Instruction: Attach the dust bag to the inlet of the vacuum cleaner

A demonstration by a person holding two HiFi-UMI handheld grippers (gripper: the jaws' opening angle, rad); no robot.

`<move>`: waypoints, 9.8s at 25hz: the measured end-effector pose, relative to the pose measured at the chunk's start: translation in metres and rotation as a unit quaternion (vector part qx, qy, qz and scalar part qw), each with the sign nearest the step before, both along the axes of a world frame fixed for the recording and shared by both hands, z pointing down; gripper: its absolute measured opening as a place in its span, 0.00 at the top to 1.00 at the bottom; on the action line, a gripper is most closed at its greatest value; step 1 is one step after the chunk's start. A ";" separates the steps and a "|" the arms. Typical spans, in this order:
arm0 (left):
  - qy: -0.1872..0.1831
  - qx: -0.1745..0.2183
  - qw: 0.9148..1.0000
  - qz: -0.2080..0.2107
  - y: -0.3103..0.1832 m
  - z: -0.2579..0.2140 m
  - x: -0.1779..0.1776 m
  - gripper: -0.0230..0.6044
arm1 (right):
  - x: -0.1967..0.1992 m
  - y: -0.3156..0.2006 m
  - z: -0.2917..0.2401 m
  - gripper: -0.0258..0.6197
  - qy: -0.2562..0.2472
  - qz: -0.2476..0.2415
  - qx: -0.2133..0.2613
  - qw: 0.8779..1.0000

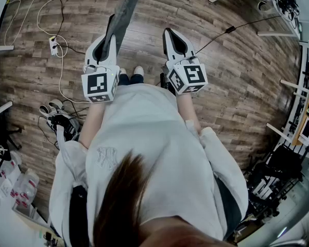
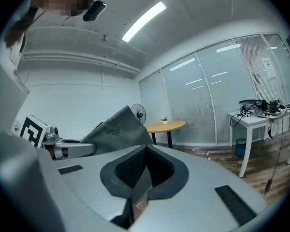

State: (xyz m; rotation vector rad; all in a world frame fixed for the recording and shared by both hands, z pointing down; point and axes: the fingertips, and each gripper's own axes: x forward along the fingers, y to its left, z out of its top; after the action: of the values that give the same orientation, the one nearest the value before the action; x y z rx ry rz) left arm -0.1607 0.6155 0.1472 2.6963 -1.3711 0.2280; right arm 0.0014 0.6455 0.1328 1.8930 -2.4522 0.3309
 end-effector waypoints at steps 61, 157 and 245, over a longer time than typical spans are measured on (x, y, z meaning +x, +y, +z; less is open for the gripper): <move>-0.004 -0.059 0.997 0.051 -0.209 0.011 -0.014 0.90 | 0.004 -0.182 -0.014 0.96 -0.034 0.060 0.009 0.998; -0.052 -0.070 0.996 -0.007 -0.664 0.021 0.043 0.90 | 0.096 -0.659 0.031 0.96 -0.050 -0.007 -0.056 0.997; -0.354 -0.111 0.842 0.391 -0.609 0.334 0.148 0.90 | 0.018 -0.642 0.339 0.86 0.429 -0.414 -0.224 0.771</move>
State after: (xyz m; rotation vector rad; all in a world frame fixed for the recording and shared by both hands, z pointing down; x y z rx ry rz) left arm -0.0127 0.0061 0.4808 2.8832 -0.1404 1.4514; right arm 0.0196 0.0035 0.4714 0.4438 -1.9809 -0.0178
